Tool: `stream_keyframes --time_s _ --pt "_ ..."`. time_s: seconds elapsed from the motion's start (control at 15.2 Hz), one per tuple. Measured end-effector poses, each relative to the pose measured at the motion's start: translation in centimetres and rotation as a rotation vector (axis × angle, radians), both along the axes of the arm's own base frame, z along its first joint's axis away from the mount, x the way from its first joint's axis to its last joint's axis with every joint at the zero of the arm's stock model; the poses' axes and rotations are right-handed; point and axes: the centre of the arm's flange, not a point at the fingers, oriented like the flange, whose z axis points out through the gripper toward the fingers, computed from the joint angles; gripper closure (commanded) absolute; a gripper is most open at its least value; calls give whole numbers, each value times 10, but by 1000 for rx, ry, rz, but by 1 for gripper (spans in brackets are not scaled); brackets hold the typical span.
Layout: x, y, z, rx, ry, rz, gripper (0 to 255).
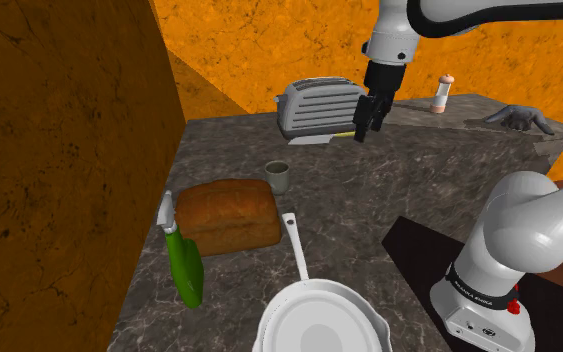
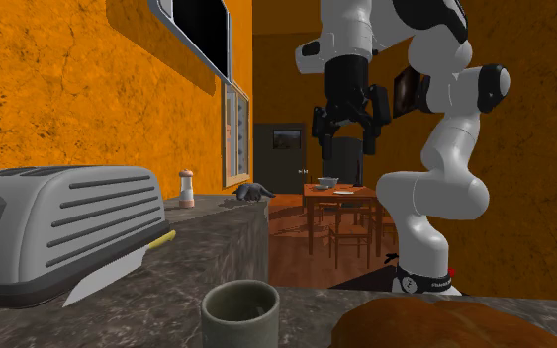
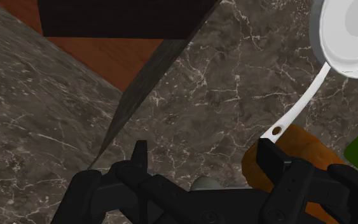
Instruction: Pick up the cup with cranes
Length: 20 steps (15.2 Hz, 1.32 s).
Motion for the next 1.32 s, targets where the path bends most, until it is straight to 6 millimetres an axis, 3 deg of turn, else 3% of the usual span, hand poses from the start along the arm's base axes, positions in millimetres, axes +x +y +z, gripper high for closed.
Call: stream_keyframes --time_s 0.13,0.33,1.32 --pt "5 3 -2 -3 0 3 0" --pt "30 21 -17 -18 2 16 0" --pt "193 103 -112 -108 5 95 0"
